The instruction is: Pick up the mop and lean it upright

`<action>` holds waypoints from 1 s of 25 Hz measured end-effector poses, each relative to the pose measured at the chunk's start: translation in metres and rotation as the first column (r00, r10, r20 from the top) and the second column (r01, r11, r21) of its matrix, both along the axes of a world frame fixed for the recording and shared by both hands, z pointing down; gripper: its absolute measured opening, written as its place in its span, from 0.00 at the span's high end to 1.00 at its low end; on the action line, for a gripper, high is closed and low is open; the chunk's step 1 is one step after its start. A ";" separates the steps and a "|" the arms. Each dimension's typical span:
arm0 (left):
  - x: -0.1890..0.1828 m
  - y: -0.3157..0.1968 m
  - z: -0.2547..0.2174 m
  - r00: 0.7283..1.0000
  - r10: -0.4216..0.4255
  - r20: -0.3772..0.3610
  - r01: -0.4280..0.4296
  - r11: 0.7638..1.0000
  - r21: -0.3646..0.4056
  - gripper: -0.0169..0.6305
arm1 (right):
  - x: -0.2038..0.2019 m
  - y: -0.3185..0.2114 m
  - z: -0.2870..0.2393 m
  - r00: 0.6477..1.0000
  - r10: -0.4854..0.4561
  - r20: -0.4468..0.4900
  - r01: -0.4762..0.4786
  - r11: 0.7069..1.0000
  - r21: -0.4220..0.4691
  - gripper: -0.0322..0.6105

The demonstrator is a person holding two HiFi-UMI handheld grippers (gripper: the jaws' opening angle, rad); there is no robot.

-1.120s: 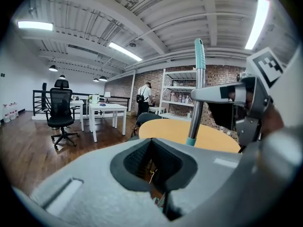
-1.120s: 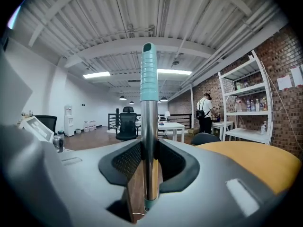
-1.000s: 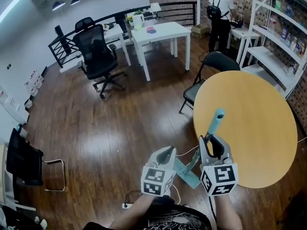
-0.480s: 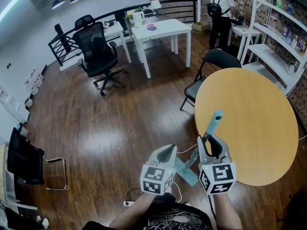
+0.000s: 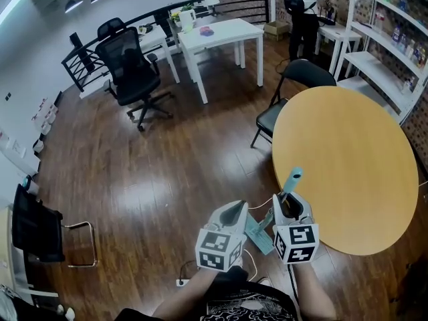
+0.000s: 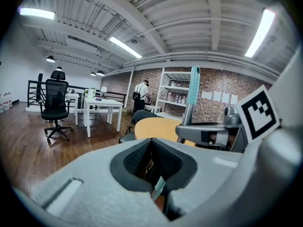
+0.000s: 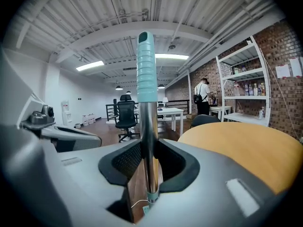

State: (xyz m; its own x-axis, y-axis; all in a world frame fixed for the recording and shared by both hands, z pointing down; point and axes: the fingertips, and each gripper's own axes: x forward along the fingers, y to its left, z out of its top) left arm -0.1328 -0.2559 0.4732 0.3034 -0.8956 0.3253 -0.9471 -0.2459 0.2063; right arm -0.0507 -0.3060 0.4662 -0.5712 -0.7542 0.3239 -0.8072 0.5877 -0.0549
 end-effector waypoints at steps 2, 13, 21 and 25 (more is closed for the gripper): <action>0.001 -0.004 -0.001 1.000 0.010 0.000 -0.010 1.000 -0.002 0.97 | 0.000 -0.003 0.010 1.000 0.002 -0.009 -0.002 1.000 -0.018 0.79; 0.011 -0.027 0.006 0.996 0.085 0.007 -0.085 0.996 -0.010 0.97 | 0.004 -0.024 0.067 0.999 0.041 -0.016 -0.042 0.996 -0.083 0.79; 0.021 -0.040 0.007 0.990 0.142 0.013 -0.142 0.990 -0.016 0.97 | 0.013 -0.038 0.077 0.996 0.086 -0.002 -0.086 0.994 -0.070 0.79; 0.029 -0.040 0.007 0.986 0.168 0.013 -0.168 0.986 -0.018 0.97 | 0.025 -0.045 0.078 0.992 0.127 0.011 -0.125 0.989 -0.079 0.79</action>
